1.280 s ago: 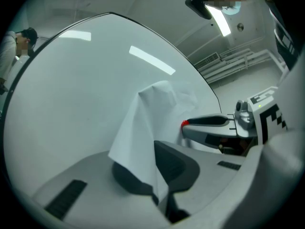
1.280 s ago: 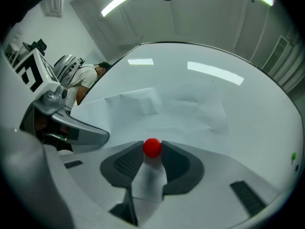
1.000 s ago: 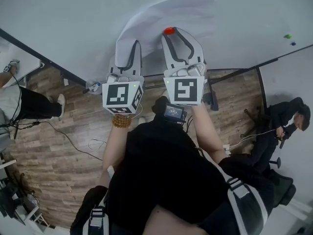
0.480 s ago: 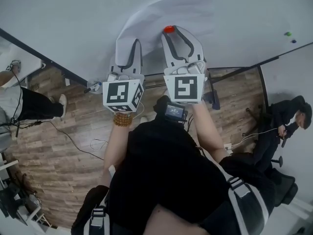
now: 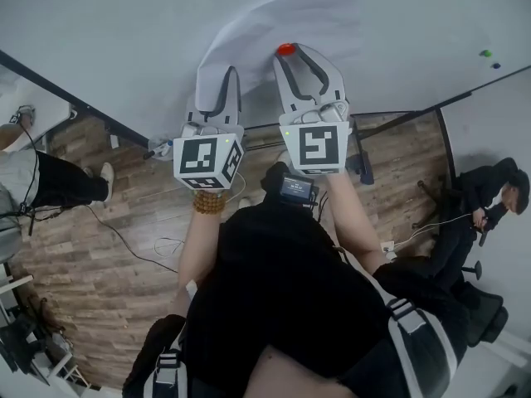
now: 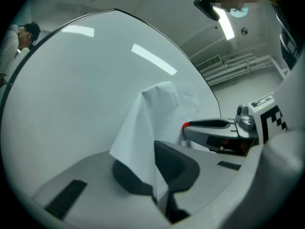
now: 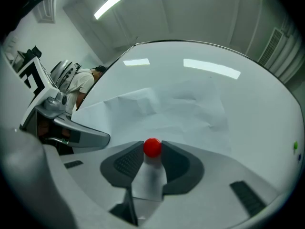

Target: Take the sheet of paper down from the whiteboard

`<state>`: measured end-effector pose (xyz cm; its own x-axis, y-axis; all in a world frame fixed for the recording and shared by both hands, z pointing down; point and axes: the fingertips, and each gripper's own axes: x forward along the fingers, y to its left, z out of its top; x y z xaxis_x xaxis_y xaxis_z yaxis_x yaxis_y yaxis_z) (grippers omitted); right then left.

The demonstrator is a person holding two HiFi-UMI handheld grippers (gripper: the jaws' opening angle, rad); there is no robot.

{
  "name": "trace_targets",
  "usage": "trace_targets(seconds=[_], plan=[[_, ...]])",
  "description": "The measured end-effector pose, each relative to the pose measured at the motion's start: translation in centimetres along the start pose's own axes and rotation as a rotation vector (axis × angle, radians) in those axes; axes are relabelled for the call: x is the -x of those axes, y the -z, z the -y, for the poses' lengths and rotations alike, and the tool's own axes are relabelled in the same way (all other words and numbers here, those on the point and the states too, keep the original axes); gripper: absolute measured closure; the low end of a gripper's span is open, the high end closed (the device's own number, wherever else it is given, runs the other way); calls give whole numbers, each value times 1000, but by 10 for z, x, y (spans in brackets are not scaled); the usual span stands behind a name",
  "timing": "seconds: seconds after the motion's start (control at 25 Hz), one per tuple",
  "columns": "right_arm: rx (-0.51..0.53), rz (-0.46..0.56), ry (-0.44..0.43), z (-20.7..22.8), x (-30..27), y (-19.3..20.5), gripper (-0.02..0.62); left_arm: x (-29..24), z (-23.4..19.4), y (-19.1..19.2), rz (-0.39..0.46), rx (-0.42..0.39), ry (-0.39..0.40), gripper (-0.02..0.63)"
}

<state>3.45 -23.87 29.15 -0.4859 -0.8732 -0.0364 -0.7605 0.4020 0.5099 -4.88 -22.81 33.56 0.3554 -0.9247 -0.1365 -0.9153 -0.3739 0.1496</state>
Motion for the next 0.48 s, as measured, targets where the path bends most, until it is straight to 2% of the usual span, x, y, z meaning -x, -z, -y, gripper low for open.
trace_targets(seconds=[0.16,0.48], plan=[[9,-5,-1,0,0,-1,482,0,0,0,-2,0,5,595],[-42,-5,7,1,0,1,483,-1,1,0,-1,6,4,595]])
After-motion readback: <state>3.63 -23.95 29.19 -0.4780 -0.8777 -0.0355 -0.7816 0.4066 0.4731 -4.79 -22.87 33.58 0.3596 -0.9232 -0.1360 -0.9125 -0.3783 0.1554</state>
